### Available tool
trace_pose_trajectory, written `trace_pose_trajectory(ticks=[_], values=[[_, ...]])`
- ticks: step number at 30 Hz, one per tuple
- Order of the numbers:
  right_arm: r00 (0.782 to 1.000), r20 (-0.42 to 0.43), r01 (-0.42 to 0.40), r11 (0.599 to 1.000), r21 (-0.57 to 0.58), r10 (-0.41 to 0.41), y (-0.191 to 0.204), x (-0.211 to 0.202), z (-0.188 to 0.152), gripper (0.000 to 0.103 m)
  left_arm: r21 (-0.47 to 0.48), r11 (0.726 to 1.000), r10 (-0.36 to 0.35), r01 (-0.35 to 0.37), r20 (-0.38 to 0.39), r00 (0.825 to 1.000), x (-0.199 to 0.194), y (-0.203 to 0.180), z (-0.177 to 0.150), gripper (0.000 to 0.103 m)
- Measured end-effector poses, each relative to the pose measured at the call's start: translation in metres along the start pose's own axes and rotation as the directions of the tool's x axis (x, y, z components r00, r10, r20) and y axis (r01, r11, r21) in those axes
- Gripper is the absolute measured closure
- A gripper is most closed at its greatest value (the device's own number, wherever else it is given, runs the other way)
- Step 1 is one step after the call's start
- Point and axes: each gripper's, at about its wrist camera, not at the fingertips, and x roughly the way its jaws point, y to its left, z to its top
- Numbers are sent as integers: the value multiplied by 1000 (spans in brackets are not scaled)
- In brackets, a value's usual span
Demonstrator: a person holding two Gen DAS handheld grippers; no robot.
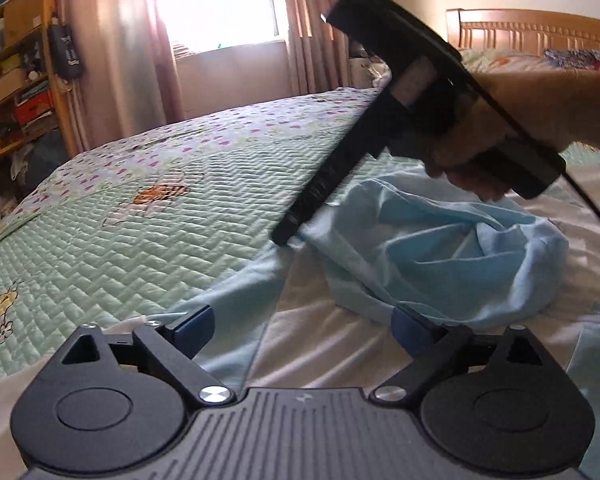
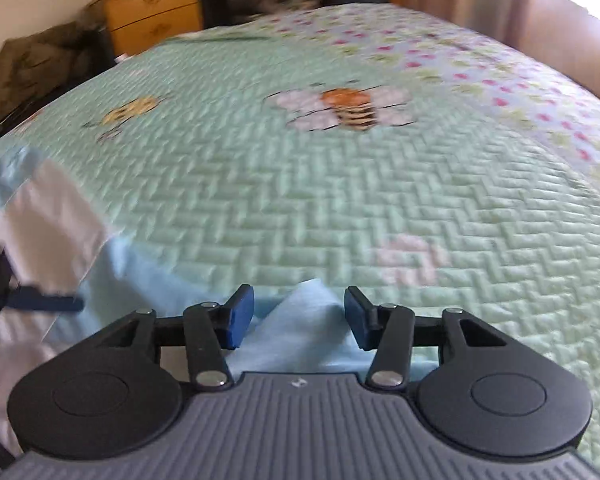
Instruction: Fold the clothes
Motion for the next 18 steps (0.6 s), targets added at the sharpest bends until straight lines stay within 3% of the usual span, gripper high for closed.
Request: trace_pose_trajectory(ticks=[3, 6, 10, 14, 18], values=[[997, -57, 36, 994, -107, -43, 14, 7, -5, 73, -40, 999, 17, -17, -7, 1000, -1, 12, -1, 5], [997, -53, 47, 988, -148, -56, 21, 5, -10, 93, -112, 993, 39, -41, -20, 999, 2, 31, -4, 4], [994, 20, 109, 982, -157, -107, 28, -6, -15, 97, -233, 967, 99, -99, -11, 995, 0, 59, -8, 4], [971, 151, 192, 981, -19, -187, 14, -21, -16, 97, -351, 912, 222, -213, -15, 975, -10, 84, -11, 1], [951, 171, 247, 966, 73, -256, 5, -14, -20, 97, -393, 882, 236, -259, -106, 966, -2, 102, -19, 1]])
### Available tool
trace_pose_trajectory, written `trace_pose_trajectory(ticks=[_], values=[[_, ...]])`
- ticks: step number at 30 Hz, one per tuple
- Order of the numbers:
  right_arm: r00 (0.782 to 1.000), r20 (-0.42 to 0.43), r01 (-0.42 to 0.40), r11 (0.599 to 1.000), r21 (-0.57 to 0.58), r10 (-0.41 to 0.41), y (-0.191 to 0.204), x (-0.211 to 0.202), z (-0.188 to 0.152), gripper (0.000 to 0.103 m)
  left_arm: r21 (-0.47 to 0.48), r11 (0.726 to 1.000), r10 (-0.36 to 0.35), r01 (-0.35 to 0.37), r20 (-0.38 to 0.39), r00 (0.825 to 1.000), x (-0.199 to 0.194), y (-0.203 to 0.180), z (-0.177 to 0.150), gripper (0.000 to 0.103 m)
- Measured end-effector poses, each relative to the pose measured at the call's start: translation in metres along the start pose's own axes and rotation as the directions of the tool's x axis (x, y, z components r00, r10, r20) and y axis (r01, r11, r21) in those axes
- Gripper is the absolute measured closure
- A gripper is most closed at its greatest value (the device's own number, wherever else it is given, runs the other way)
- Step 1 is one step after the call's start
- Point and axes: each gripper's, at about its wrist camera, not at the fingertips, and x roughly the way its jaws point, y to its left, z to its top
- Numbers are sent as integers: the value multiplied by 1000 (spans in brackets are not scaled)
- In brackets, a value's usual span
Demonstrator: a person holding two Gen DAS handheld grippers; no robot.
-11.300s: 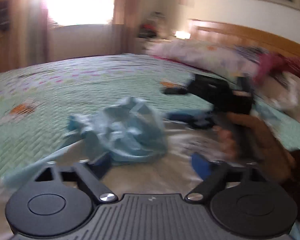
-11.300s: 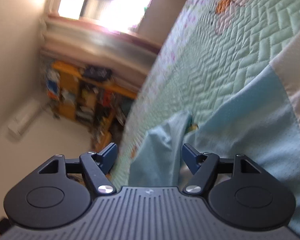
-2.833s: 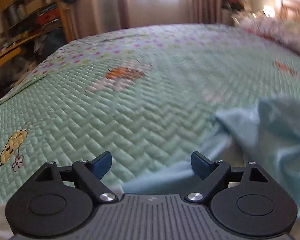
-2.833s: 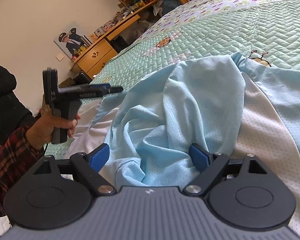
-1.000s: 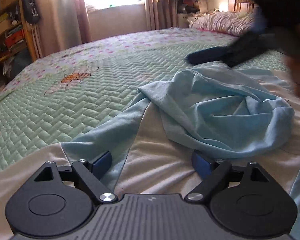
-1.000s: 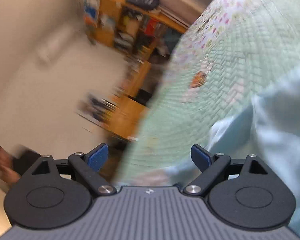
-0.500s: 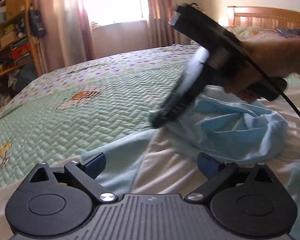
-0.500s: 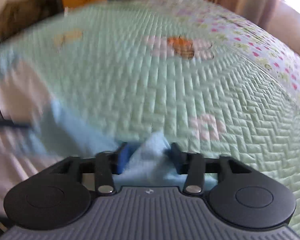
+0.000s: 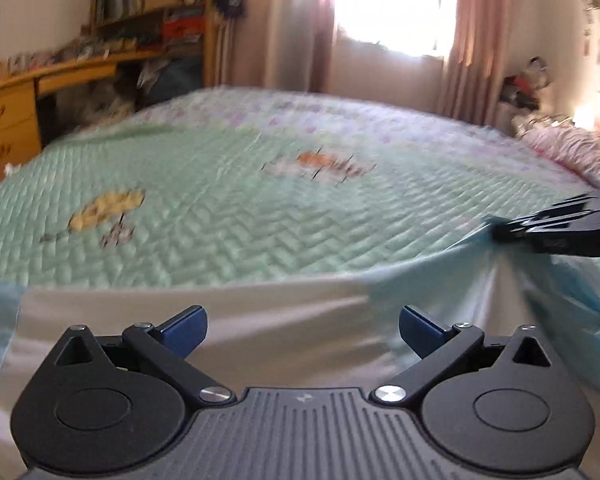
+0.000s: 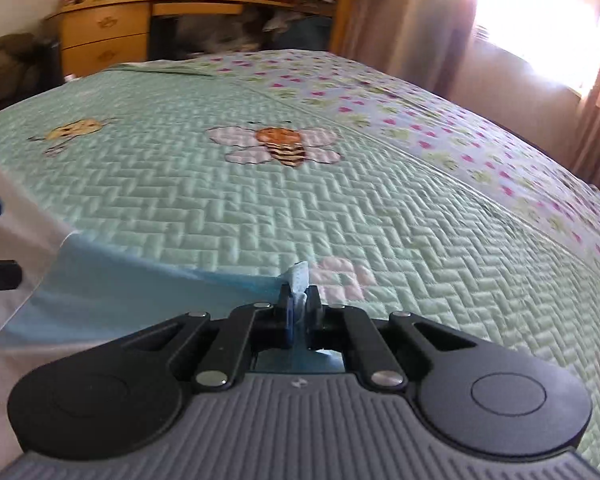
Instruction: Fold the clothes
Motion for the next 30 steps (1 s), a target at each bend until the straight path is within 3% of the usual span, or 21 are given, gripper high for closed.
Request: trace_pose_trajectory(ticks=[3, 9, 12, 17, 20, 22, 24, 26, 30], values=[[1000, -9, 10, 999, 52, -10, 0, 9, -6, 97, 12, 1000, 3, -2, -73, 997, 12, 3, -3, 1], [1000, 3, 1, 989, 147, -2, -6, 16, -14, 97, 20, 999, 44, -42, -78, 996, 11, 14, -5, 1], [1000, -5, 30, 984, 174, -29, -7, 26, -11, 97, 75, 993, 92, -86, -85, 992, 9, 12, -7, 1], [999, -44, 1, 947, 323, 14, -21, 31, -6, 92, 67, 998, 25, -17, -125, 992, 6, 23, -2, 1], [1000, 5, -5, 901, 434, 4, -31, 7, -5, 88, 33, 999, 18, -15, -103, 995, -7, 28, 3, 1], [997, 70, 1, 917, 400, -32, -20, -14, 0, 85, 23, 1000, 13, -12, -64, 998, -14, 27, 7, 1], [989, 142, -77, 937, 340, 30, -1, -26, 6, 85, 8, 1000, 16, -16, -41, 999, -16, 28, 8, 1], [977, 155, -189, 933, 305, 147, 21, -22, 11, 85, -4, 999, 36, -37, -53, 998, -11, 32, 7, 1], [950, 53, -311, 921, 233, 307, 57, 3, 1, 85, 3, 999, 51, -51, -110, 993, 3, 38, 1, 1]])
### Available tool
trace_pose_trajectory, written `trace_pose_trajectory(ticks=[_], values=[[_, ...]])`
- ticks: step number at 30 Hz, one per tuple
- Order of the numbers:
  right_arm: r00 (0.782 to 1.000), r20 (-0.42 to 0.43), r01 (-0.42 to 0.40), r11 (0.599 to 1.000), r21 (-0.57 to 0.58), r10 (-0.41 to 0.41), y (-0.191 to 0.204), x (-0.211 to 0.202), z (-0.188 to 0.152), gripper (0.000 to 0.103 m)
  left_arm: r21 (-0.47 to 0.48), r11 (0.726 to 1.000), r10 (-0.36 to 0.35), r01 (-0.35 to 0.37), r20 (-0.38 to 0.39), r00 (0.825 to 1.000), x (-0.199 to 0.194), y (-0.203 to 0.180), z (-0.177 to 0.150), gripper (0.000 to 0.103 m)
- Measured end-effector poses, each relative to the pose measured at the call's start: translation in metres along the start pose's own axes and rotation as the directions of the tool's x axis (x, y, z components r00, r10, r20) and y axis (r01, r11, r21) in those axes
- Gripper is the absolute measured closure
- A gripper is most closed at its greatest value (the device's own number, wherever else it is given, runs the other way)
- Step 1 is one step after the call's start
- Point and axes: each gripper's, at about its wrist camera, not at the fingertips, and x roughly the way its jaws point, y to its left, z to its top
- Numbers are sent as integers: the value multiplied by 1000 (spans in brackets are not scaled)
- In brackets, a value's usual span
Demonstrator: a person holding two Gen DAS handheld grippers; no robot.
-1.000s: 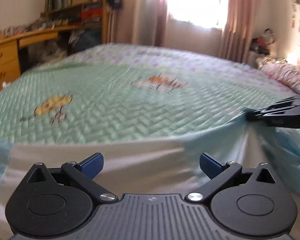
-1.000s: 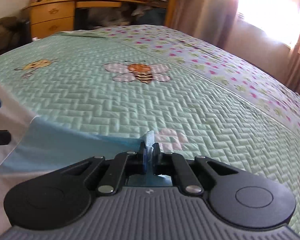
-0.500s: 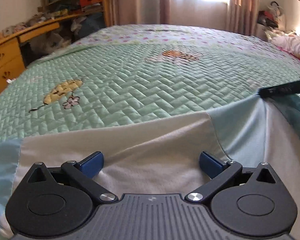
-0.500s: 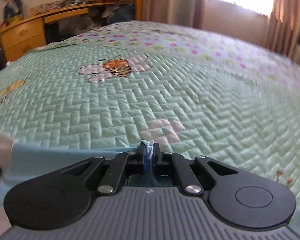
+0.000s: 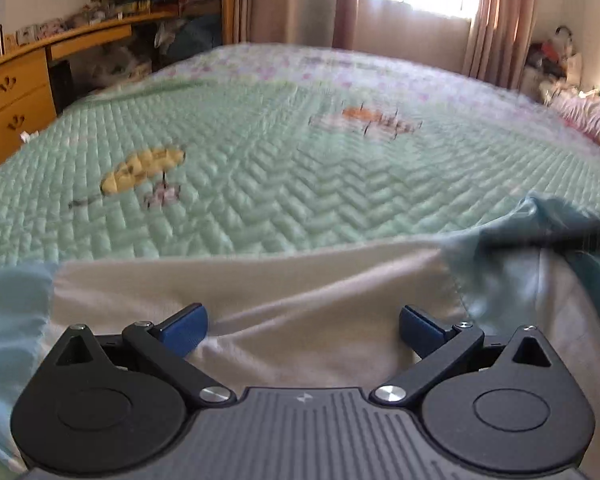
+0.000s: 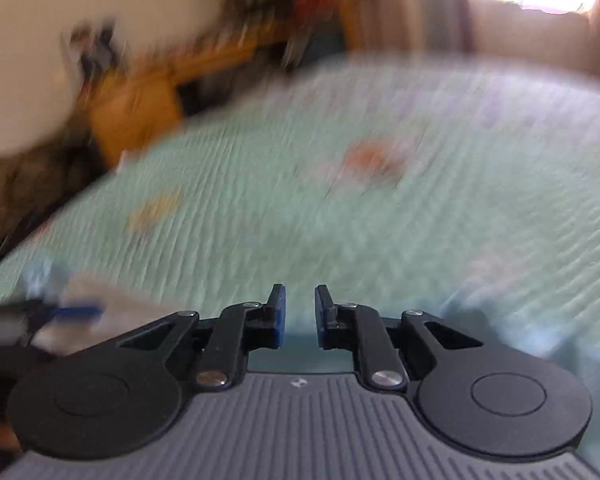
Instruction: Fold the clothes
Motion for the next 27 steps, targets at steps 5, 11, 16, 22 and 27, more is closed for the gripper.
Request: trace_pose_trajectory(ticks=[5, 11, 16, 22, 27], values=[[993, -91, -80, 994, -73, 73, 14, 8, -34, 84, -3, 1000, -2, 2, -8, 1000, 2, 2, -1, 1], [990, -112, -86, 996, -38, 81, 13, 9, -30, 84, -6, 1000, -4, 4, -4, 1000, 0, 0, 0, 1], [996, -55, -70, 995, 71, 74, -4, -10, -16, 79, -36, 999, -11, 13, 46, 999, -8, 3, 6, 1], [999, -26, 36, 998, 50, -34, -9, 0, 12, 75, -69, 997, -16, 20, 54, 998, -5, 7, 8, 1], [986, 104, -158, 903, 400, 127, 7, -12, -11, 51, -297, 955, 77, -14, 200, 977, -38, 49, 13, 1]])
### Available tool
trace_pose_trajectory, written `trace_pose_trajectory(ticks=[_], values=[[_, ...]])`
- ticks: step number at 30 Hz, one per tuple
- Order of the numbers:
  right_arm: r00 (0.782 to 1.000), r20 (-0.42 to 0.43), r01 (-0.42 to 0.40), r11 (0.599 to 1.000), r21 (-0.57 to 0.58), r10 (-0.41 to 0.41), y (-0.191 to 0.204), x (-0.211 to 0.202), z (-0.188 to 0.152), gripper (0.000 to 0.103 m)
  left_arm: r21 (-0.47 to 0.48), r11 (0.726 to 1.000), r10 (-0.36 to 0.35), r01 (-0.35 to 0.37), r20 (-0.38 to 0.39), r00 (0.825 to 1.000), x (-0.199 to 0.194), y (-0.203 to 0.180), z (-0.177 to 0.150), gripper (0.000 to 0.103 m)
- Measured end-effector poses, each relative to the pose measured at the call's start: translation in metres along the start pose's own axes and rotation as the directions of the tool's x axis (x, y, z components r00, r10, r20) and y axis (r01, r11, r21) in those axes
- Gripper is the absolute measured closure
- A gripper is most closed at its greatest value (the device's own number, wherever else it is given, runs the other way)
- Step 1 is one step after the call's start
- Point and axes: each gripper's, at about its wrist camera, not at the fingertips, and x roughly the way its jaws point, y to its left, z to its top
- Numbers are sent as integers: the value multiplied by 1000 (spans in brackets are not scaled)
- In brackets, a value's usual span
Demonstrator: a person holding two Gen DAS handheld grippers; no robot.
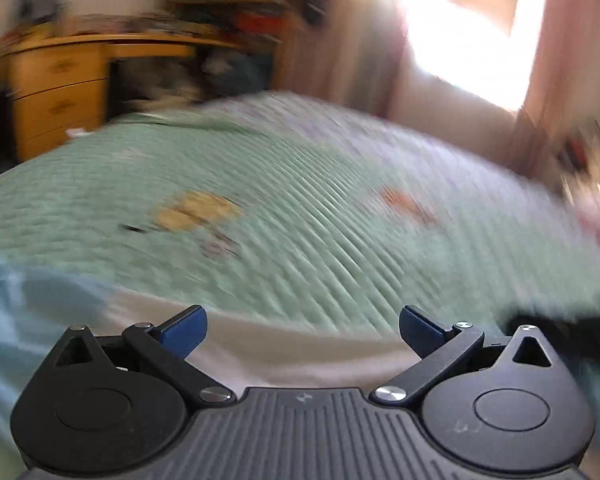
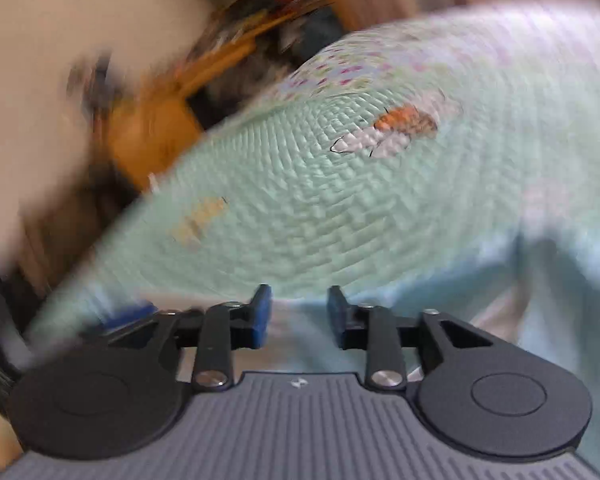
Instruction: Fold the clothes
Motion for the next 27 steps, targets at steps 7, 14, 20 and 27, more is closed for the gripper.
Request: trace_pose_trajectory(ticks=[7, 14, 20, 27], values=[[967, 163, -220, 964, 151, 195, -35, 14, -75, 55, -342, 924, 207, -173, 65, 976, -34, 90, 22, 1], [930, 164, -361, 899, 246, 329, -62, 23, -63, 60, -318, 899, 297, -301, -60, 953, -82, 172, 27, 1], [929, 159, -366, 895, 253, 335, -58, 24, -61, 59, -244, 928, 249, -280, -149, 957, -78, 202, 26, 2], [927, 159, -371, 893, 254, 340, -58, 21, -64, 58, -221, 961, 134, -165, -148, 980, -61, 214, 48, 16]])
